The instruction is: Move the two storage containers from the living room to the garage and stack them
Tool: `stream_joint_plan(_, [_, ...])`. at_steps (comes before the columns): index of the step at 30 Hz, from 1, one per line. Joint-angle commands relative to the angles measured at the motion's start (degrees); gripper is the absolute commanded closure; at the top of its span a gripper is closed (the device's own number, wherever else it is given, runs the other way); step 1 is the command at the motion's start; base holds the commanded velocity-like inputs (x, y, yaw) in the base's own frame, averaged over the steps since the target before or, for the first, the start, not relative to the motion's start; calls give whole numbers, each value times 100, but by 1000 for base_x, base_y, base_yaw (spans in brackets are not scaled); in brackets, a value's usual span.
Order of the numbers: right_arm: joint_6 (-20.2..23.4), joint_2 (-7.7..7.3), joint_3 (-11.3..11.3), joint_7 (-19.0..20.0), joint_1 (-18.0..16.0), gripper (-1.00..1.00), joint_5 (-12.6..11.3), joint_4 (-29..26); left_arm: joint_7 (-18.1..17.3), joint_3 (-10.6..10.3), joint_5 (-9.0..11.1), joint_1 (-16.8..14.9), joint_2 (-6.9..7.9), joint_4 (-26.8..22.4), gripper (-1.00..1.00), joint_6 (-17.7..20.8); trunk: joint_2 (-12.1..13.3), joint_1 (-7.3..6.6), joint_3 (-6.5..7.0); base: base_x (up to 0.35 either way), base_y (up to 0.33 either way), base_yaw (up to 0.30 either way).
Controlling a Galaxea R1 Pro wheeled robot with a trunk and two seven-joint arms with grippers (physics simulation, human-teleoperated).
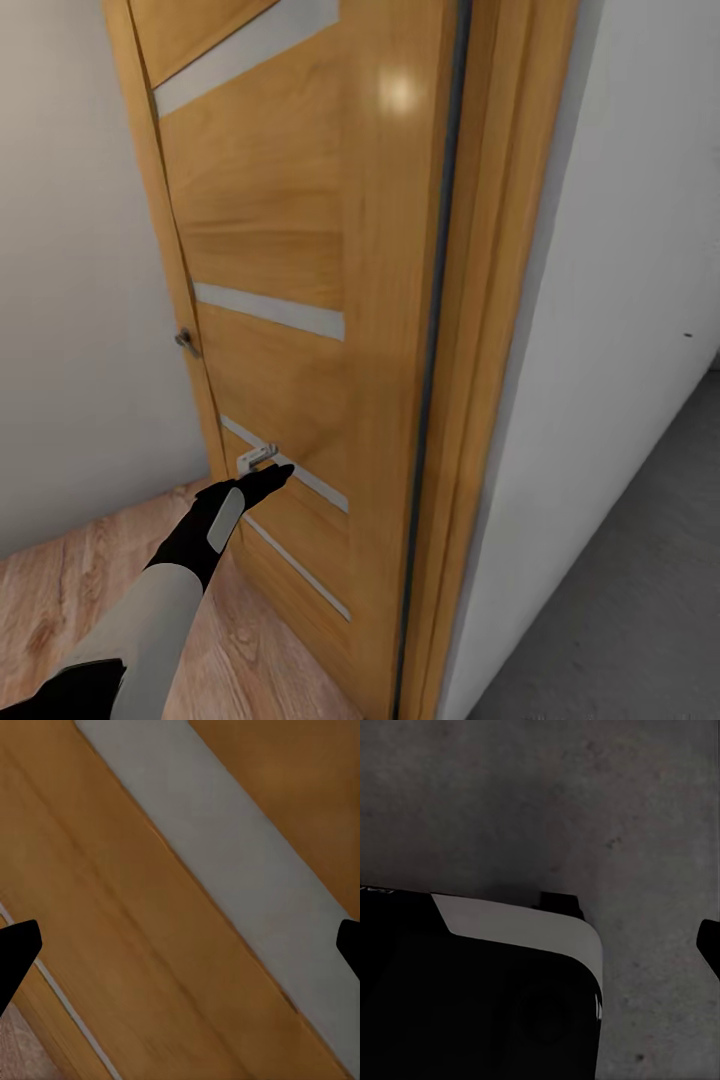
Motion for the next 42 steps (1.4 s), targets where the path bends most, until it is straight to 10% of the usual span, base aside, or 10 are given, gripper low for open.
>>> stream_joint_plan(1, [-15,-1,4,-3,-4,-100,47,6,-29,20,161,1,-188,-7,-100,34,-2,0,-4,1,0,-140])
stream_joint_plan(42, [-15,-1,4,-3,-3,-100,56,7,-34,27,161,8,-179,4,-100,30,-2,0,6,71,30,-15])
